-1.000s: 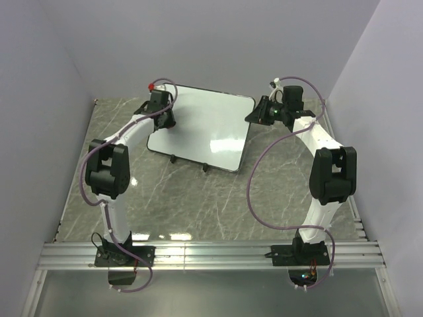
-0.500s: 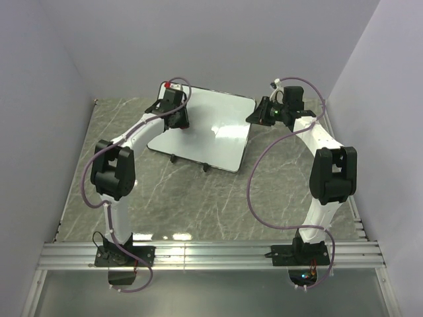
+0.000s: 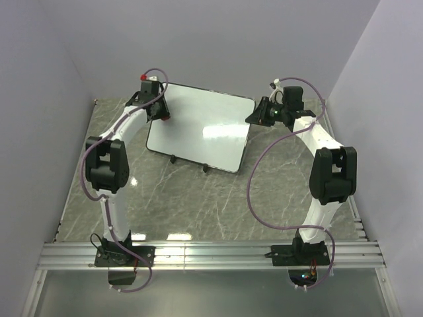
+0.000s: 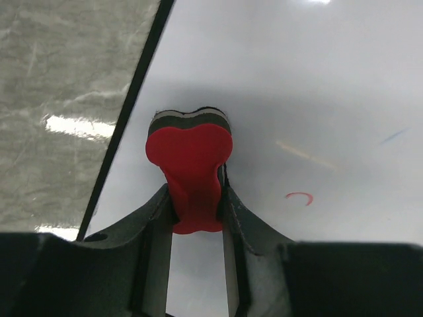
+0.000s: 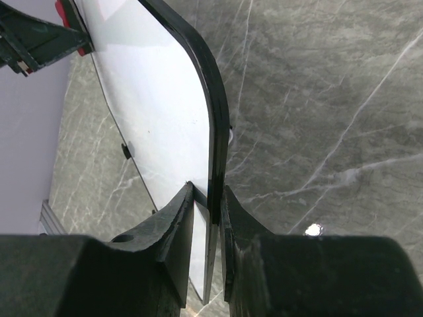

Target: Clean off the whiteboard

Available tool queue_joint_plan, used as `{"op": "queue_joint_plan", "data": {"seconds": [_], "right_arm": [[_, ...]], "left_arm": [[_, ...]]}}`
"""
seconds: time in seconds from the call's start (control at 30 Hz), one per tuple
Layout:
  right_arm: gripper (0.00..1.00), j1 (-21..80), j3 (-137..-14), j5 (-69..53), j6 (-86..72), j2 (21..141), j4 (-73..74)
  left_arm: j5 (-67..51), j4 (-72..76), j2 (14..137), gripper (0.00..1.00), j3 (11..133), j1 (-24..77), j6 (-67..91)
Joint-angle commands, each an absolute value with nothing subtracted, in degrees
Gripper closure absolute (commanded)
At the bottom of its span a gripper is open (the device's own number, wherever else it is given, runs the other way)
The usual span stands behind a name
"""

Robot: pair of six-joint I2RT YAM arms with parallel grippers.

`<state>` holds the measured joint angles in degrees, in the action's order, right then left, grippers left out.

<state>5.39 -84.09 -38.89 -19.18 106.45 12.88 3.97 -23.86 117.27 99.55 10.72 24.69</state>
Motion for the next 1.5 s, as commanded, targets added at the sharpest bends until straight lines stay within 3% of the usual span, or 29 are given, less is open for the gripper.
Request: {"op": "queue_joint_plan", "data": {"seconds": [0.0,0.27,0.43,0.9,1.3,1.47], "right_arm": [[1.00,6.2,-84.1,-35.9,-16.3,105.3,12.0],[1.00,6.2,-84.4,-35.9,-16.4,105.6,12.0],[1.00,6.1,-84.4,-35.9,-16.3,105.6,11.8],[1.00,6.1,-81.9,-36.7,-17.1,103.8,9.8],[1.00,6.1,-78.3,-37.3,-18.9,99.1,7.5],[1.00,6.1,-77.3,-35.9,-19.6,96.7,8.1]], "left_arm": [[-1.6,-21.7,118.9,1.00,104.7,12.3,23.9],[-4.6,-24.3,122.3,1.00,110.8,20.9,22.6],[-3.7,-21.5,118.7,1.00,102.2,24.1,25.0],[7.1,-20.0,106.9,1.00,80.1,20.5,25.0],[8.1,-25.7,103.7,1.00,88.1,16.2,24.2],[10.4,-29.8,98.4,1.00,85.2,16.4,25.2]]}}
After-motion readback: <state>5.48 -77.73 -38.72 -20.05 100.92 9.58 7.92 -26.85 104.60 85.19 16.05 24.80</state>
